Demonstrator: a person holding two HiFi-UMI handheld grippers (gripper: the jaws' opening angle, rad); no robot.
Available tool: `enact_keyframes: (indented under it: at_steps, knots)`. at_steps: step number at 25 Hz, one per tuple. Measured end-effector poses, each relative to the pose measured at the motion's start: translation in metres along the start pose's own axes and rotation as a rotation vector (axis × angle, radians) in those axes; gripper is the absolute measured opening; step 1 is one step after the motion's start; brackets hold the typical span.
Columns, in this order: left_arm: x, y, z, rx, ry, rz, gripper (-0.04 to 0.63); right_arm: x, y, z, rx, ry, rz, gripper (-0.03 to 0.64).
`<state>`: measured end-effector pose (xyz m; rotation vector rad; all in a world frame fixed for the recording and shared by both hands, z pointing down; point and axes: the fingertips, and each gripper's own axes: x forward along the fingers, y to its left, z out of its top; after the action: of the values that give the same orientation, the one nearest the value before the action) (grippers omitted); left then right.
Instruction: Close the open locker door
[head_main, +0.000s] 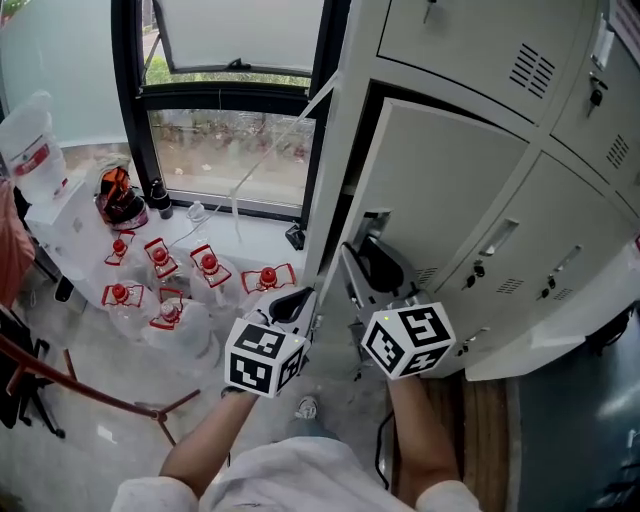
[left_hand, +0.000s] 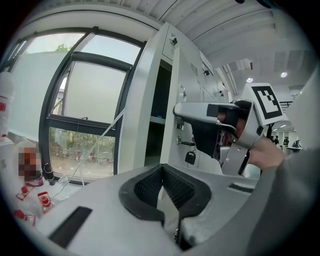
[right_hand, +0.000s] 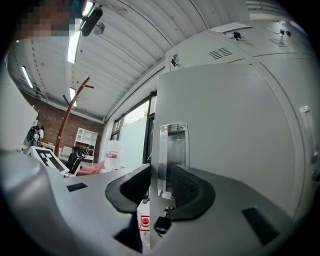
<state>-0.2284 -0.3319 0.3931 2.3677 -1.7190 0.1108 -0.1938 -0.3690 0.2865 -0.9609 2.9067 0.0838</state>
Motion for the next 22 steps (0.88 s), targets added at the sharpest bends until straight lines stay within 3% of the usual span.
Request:
enact_keyframes:
  at_steps: [12,16,22]
  knots:
    - [0.019,0.029,0.007,-0.001,0.003,0.039,0.006,0.035,-0.018,-0.008,-0.029,0.028,-0.017,0.084]
    - [0.029,0.034,0.009,0.001,0.006,0.031,0.006,0.039,-0.048,-0.014,0.014,0.046,-0.088,0.014]
    - [0.048,0.037,0.015,0.013,0.005,0.011,0.006,0.046,-0.047,-0.015,-0.022,0.047,-0.030,0.005]
